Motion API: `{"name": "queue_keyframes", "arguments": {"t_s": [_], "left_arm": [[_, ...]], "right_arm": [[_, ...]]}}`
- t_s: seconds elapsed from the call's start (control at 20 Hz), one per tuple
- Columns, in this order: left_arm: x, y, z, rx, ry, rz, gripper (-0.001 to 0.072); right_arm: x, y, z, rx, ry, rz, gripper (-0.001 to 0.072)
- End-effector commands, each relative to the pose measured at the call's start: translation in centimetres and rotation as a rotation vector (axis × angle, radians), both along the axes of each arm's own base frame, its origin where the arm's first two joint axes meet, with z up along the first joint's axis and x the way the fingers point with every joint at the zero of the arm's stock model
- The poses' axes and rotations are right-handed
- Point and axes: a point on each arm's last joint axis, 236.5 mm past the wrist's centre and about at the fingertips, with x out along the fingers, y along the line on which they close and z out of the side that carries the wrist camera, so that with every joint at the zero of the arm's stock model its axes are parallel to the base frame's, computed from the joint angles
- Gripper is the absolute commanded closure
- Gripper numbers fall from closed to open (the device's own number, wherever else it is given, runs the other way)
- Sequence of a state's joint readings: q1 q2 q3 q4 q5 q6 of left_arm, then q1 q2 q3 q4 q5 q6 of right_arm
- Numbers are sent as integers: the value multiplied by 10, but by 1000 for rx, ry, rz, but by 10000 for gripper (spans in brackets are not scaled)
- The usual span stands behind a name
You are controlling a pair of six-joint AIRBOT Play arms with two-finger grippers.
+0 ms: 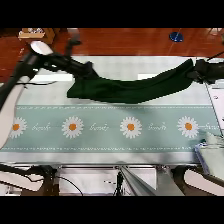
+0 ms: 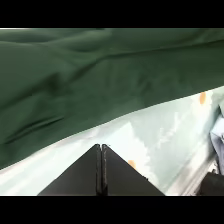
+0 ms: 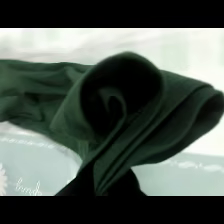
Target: Fold the shirts.
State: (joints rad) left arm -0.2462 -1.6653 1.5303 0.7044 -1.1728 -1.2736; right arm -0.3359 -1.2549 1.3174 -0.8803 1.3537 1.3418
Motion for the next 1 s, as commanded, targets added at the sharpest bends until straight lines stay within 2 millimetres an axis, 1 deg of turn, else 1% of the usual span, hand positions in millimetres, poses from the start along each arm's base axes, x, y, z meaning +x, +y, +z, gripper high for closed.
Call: {"name": "queue_keyframes", "arguments": {"t_s": [0.0, 0.1, 0.2, 0.35, 0.45, 0.65, 0.75, 0.85, 0.9, 0.95], "left_arm": [[-32, -79, -14, -7, -7, -76, 672], [-48, -110, -27, -2, -12, -115, 671], [-57, -128, -45, 7, 12, -115, 671], [-66, -149, -69, -10, 74, -105, 672], [-74, -162, -82, -45, 136, -99, 672], [-92, -183, -123, -41, 223, -91, 672], [-103, -203, -127, -100, 295, -67, 672], [-118, -227, -123, -178, 322, -84, 672], [-122, -231, -122, -194, 321, -93, 672], [-121, -231, -122, -194, 319, -93, 672]], "right_arm": [[-30, 2, 24, -50, 2, 5, 684], [-43, 2, 31, -66, 17, -1, 684], [-56, 7, 37, -64, 29, 16, 684], [-72, 13, 48, -61, 38, 16, 684], [-78, 15, 54, -59, 33, 7, 684], [-85, 18, 65, -63, 7, -4, 684], [-88, 19, 70, -66, -7, -11, 684], [-90, 19, 73, -68, -15, -15, 684], [-91, 20, 74, -68, -15, -15, 684], [-91, 19, 73, -69, -14, -16, 684]]}}
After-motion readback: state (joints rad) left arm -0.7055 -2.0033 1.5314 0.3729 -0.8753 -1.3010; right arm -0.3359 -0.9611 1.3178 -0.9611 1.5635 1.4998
